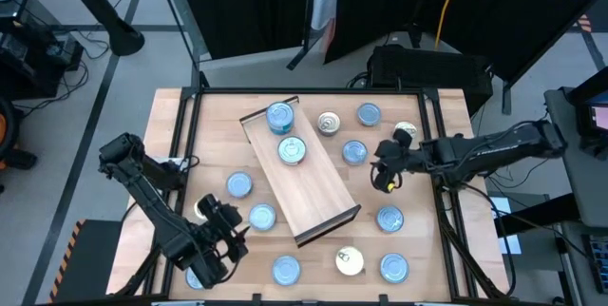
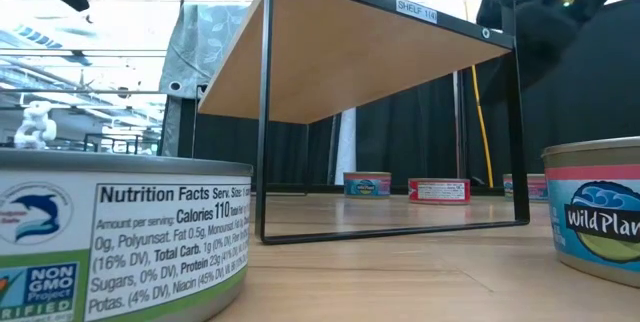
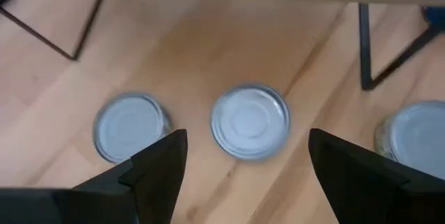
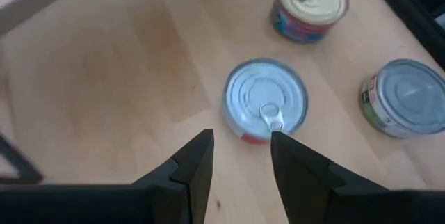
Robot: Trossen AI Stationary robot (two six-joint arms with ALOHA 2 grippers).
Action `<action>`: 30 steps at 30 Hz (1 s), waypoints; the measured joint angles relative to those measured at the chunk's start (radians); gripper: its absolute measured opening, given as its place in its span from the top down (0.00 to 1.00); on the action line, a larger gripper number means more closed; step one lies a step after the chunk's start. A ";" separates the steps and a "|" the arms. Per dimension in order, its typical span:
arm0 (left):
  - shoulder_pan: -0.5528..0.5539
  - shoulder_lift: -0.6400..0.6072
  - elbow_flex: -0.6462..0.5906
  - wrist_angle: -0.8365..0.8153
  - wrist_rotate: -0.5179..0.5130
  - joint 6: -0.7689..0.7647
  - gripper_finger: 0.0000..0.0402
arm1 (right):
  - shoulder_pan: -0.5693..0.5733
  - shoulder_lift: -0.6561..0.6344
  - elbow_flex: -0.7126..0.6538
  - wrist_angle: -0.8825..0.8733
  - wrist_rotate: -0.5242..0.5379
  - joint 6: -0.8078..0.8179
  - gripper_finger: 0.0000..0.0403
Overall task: Stack canned seafood by type on shelf
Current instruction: Stack the yellow-blue tuna can on top of the yellow-blue tuna cans on the shelf
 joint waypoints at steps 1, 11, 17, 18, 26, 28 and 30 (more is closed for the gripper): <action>0.000 0.000 0.000 -0.007 -0.019 0.000 0.26 | -0.013 0.000 -0.007 0.017 0.001 -0.002 0.66; 0.001 0.000 -0.048 0.006 -0.061 0.016 0.26 | -0.227 0.002 -0.016 -0.019 0.029 0.010 0.66; 0.001 0.000 -0.059 0.031 -0.060 0.017 0.26 | -0.316 0.003 -0.016 -0.009 0.009 -0.099 0.66; 0.001 0.000 -0.059 0.034 -0.059 0.017 0.26 | -0.331 0.003 -0.016 -0.002 -0.005 -0.124 0.66; 0.001 0.000 -0.059 0.060 -0.022 0.023 0.26 | -0.432 0.003 -0.024 0.100 -0.101 -0.230 0.66; 0.000 0.000 -0.059 0.112 0.052 0.071 0.26 | -0.435 0.003 -0.047 0.138 -0.118 -0.231 0.66; -0.010 0.000 -0.059 0.199 0.151 0.151 0.26 | -0.435 0.003 -0.078 0.158 -0.144 -0.231 0.66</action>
